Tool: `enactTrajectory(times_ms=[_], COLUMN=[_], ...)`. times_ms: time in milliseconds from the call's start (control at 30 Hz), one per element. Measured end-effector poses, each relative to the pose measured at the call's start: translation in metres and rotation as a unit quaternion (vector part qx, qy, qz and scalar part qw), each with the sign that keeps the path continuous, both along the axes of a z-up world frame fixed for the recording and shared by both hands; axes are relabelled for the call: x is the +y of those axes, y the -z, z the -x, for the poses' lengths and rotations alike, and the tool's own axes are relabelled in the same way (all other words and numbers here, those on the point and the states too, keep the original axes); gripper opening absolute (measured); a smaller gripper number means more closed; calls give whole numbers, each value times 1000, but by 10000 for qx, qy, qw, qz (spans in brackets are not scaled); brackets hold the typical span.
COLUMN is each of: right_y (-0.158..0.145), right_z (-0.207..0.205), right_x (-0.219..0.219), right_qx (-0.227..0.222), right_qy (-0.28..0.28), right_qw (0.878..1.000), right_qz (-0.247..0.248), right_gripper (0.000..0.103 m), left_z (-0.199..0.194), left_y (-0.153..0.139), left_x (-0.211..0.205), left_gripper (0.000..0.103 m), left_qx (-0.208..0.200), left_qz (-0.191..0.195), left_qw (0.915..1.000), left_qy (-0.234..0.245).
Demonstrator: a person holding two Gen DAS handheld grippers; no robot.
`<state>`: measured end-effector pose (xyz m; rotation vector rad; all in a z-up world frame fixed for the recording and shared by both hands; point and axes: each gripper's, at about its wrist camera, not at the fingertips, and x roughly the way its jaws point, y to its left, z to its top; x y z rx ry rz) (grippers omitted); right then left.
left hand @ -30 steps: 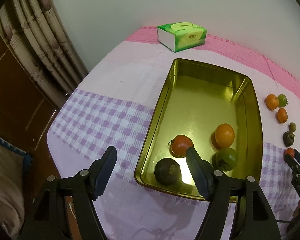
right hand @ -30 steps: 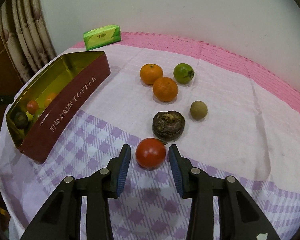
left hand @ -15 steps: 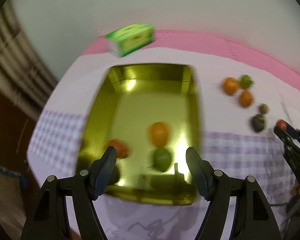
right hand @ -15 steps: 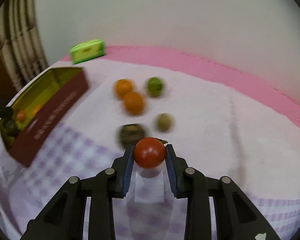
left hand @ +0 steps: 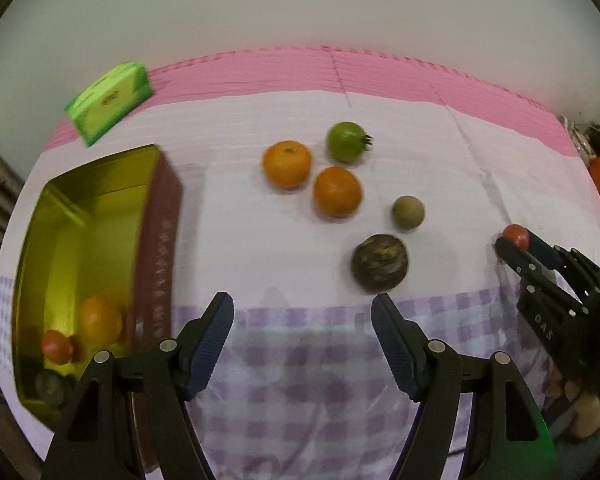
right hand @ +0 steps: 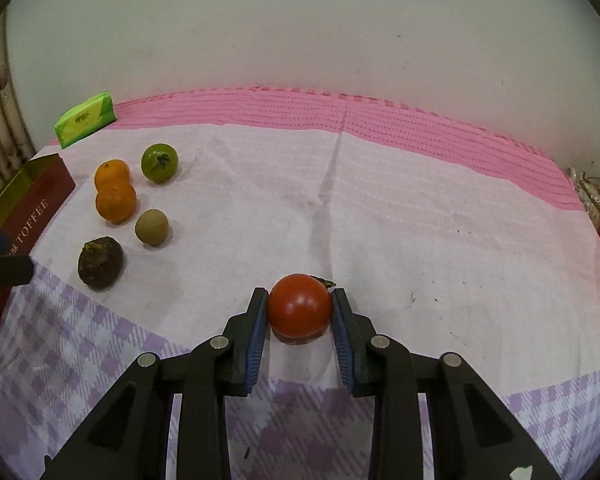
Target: Organize fruits
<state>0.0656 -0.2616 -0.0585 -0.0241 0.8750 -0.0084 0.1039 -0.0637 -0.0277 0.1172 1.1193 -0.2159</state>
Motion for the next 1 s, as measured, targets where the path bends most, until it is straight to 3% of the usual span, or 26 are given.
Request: enactTrajectory(times_ms=[567,900,1000], right_y=[3,3,3], right_z=[-3,-3,-3], right_x=[-4,-2,-2], right_qx=[78,64,64], right_qy=[30,26,27], right_qw=[9999,9999,10000], right_qz=[-100,-80,-70], right_gripper=[30,30,30], left_z=[-26,-20,-17], left_y=[30,29,28], left_x=[-48,-50,-46], left_gripper=[70,43,41], left_qx=[133,76,80], left_qz=[-24,24,60], left_qw=[9997,9994,9993], left_qy=[219,338,359])
